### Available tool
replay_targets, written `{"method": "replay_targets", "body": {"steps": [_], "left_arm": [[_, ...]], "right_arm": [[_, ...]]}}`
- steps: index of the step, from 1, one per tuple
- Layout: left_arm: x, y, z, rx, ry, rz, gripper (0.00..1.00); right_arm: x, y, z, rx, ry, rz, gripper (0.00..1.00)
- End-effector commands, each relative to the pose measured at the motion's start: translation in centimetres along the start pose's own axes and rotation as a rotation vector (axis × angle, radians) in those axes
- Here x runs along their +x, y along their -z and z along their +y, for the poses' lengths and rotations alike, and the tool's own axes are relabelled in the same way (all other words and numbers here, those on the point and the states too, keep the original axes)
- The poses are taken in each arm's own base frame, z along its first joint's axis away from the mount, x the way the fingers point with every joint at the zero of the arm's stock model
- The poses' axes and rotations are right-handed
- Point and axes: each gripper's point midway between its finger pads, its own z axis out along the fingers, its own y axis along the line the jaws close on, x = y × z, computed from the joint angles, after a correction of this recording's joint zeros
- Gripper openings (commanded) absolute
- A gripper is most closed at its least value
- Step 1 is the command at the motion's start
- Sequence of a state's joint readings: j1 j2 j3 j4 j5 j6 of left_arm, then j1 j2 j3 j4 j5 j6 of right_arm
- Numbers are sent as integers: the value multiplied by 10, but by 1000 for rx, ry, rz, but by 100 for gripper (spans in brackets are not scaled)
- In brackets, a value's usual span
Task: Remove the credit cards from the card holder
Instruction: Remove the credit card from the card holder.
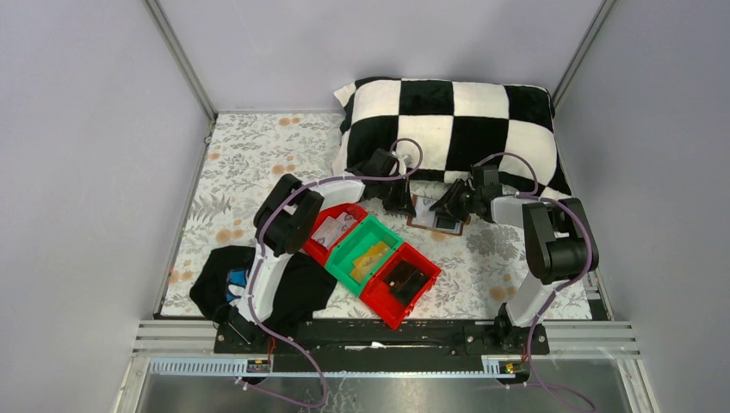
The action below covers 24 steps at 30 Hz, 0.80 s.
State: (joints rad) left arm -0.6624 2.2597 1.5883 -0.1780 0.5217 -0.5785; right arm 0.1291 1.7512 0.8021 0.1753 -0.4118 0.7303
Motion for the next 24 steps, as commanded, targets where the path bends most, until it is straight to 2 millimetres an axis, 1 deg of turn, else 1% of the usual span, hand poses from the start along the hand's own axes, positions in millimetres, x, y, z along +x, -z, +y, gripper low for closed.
{"method": "replay_targets", "body": {"steps": [1, 5, 8, 18, 21, 24], "left_arm": [[23, 12, -13, -1, 19, 31, 0], [28, 12, -16, 6, 20, 28, 0], [28, 9, -16, 9, 22, 34, 0], [22, 1, -4, -44, 4, 45, 0], [18, -1, 0, -55, 4, 49, 0], [16, -3, 3, -56, 5, 49, 0]], "right_arm": [[12, 12, -16, 65, 34, 2, 36], [16, 15, -21, 78, 28, 2, 35], [17, 14, -23, 79, 14, 1, 33], [27, 5, -32, 58, -17, 46, 31], [29, 7, -25, 2, -13, 44, 29], [31, 11, -16, -55, -6, 46, 22]]}}
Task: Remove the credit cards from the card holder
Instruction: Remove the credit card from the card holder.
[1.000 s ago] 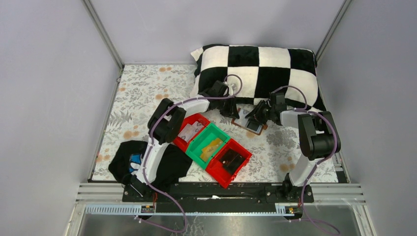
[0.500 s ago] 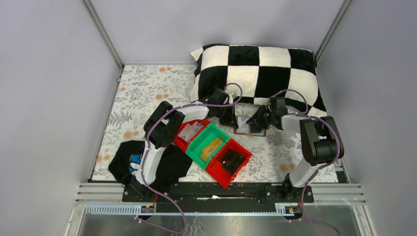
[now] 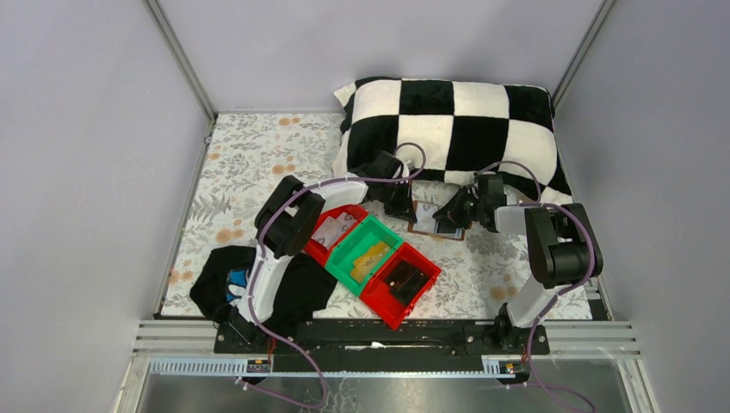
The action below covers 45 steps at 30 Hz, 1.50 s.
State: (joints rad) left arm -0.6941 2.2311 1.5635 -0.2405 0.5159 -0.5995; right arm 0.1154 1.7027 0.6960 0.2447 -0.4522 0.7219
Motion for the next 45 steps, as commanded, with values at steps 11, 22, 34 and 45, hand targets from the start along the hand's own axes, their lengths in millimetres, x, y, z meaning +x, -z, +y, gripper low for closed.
{"method": "replay_targets", "body": {"steps": [11, 22, 34, 45], "left_arm": [[-7, -7, 14, -23, -20, 2, 0], [-13, 1, 8, -21, -36, -16, 0], [-20, 11, 11, -18, -20, -39, 0], [-24, 15, 9, -16, -38, -48, 0]], "right_arm": [[14, 12, 30, -232, -38, 28, 0], [7, 23, 23, -189, -21, -39, 0], [11, 34, 4, -142, -19, -51, 0], [1, 50, -2, -114, -1, -104, 0]]}}
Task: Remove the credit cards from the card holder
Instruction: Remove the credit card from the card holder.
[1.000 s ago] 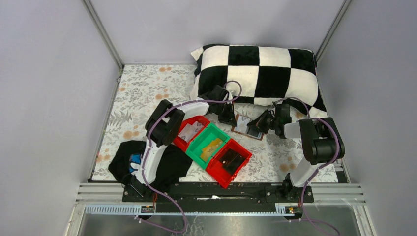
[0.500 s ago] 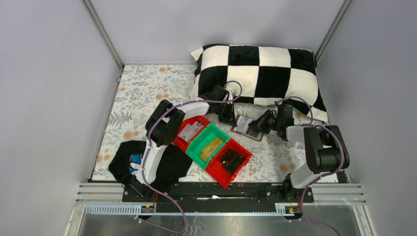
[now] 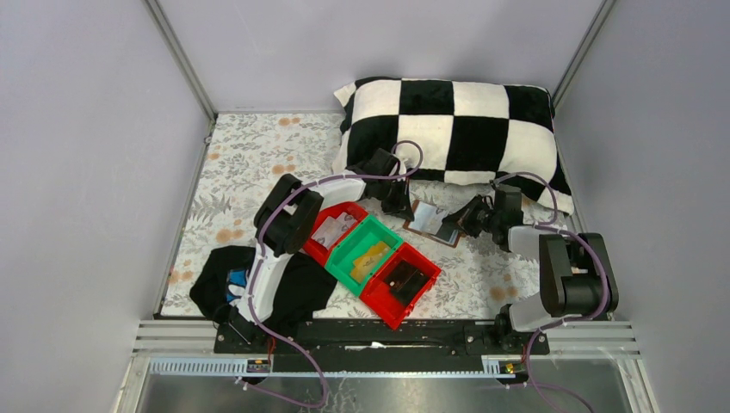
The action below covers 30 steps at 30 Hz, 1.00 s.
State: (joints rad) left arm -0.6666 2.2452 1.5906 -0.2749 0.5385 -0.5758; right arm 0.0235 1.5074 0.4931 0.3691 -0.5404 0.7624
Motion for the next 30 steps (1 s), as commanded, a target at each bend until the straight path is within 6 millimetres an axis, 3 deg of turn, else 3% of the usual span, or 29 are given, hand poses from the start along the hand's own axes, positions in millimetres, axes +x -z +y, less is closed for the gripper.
{"method": "replay_targets", "body": {"steps": [1, 4, 7, 12, 19, 30], "left_arm": [[-18, 10, -1, -17, -47, -57, 0], [-21, 13, -4, -13, -59, -64, 0], [-25, 18, -10, -12, -72, -72, 25], [-34, 32, -20, -36, -100, -102, 43], [-36, 43, -53, 3, -137, -127, 46], [-33, 47, -80, 130, -148, -76, 54]], "right_arm": [[-6, 11, 3, -5, 48, -25, 0], [-7, 13, 1, -2, 48, -30, 0], [-9, 15, -2, 0, 39, -33, 0], [-10, 16, 0, -4, 40, -34, 0], [-11, 17, 5, -22, 49, -32, 0], [-15, 30, 24, -62, 88, -53, 0]]}}
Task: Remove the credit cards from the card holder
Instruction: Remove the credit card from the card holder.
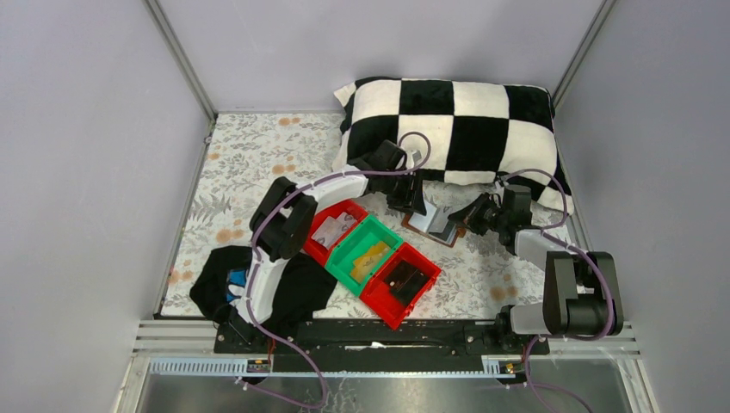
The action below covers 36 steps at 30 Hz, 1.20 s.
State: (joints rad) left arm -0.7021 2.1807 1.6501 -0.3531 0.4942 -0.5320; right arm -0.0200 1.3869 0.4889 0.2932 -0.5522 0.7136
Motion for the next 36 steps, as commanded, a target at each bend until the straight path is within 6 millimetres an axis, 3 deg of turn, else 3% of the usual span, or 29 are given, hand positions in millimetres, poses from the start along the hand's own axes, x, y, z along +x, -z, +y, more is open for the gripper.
{"method": "replay_targets", "body": {"steps": [1, 7, 16, 23, 30, 33, 36], "left_arm": [[-29, 30, -43, 149, -53, -45, 54], [-29, 36, -44, 202, -56, -27, 56], [-11, 23, -58, 330, -18, 47, 55], [4, -4, -42, 330, 43, 110, 51], [11, -9, -37, 318, 56, 118, 51], [12, -10, -39, 321, 51, 119, 51], [13, -13, -37, 313, 55, 121, 51]], "right_arm": [[-5, 8, 16, -45, 44, -3, 0], [-1, 5, 13, -47, 43, 17, 0], [1, -2, 8, -45, 19, 32, 0], [4, -6, 6, -55, -4, 51, 0], [4, -6, -6, 9, -17, 38, 0], [5, -5, -13, 47, -22, 37, 13], [8, -6, -17, 64, -29, 51, 18]]}}
